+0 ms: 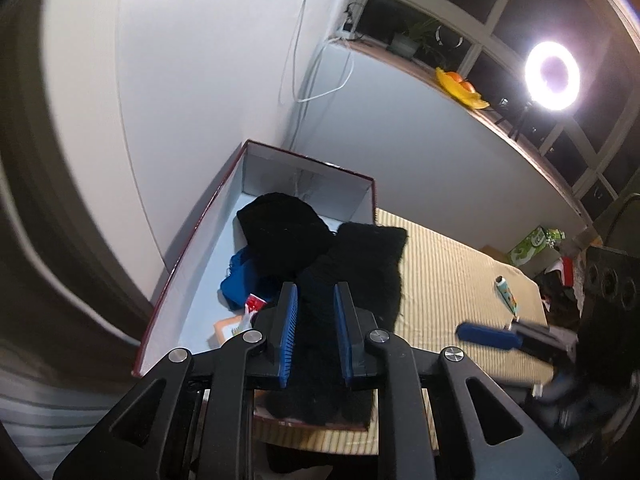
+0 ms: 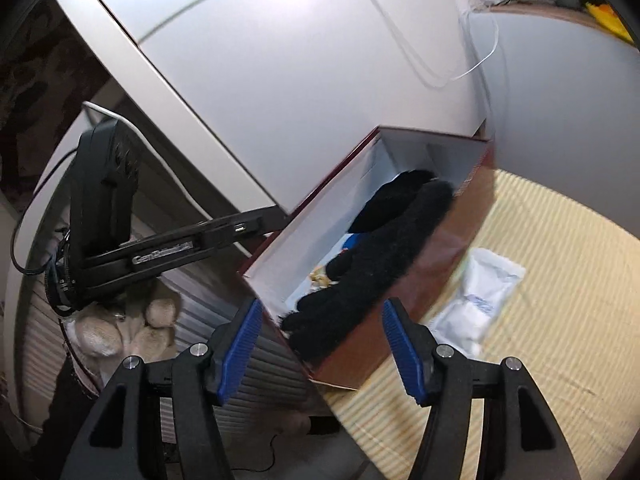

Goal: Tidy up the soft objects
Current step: 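Open both grippers to drop the glove into the shoebox, then withdraw both grippers from the shoebox back over the table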

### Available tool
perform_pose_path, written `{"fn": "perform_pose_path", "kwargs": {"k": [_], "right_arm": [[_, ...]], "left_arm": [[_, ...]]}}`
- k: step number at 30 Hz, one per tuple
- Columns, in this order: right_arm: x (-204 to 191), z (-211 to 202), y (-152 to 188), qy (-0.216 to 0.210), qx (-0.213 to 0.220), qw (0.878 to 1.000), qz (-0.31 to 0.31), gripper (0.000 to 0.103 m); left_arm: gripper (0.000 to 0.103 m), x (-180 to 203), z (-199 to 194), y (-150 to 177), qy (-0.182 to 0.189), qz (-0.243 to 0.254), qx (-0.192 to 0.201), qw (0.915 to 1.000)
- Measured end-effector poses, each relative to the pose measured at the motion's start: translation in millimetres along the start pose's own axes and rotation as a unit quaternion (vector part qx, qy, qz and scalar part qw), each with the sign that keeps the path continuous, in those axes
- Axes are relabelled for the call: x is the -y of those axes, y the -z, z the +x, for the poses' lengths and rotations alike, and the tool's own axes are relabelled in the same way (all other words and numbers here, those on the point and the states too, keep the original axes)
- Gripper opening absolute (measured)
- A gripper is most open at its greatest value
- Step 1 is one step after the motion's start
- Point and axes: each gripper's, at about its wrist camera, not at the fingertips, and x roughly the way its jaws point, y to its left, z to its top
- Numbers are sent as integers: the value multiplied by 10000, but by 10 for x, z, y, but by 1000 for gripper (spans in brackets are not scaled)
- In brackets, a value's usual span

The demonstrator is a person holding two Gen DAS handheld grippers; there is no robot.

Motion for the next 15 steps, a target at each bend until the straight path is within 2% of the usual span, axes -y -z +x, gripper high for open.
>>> {"fn": "perform_pose_path", "kwargs": {"k": [4, 5, 7, 9, 11, 13, 15], "right_arm": [[239, -152, 95, 340, 182, 9993, -6, 58], [330, -154, 107, 420, 165, 9990, 40, 54], [479, -116, 116, 510, 54, 9986, 108, 26], [604, -32, 116, 615, -99, 9980, 106, 16], [683, 78, 103, 734, -212, 9971, 32, 14], [736, 189, 80, 742, -337, 9967, -35, 9], [755, 309, 54, 721, -454, 9963, -91, 9]], "left_arm": [[17, 66, -211, 249, 69, 140, 278, 9995], [17, 78, -263, 334, 70, 162, 349, 9992], [17, 95, -341, 491, 66, 182, 476, 9987], [17, 114, -399, 651, -12, 222, 576, 9981], [17, 136, -463, 843, -147, 274, 716, 9969], [17, 170, -510, 999, -343, 390, 823, 9953], [17, 201, -554, 1135, -574, 501, 916, 9929]]}}
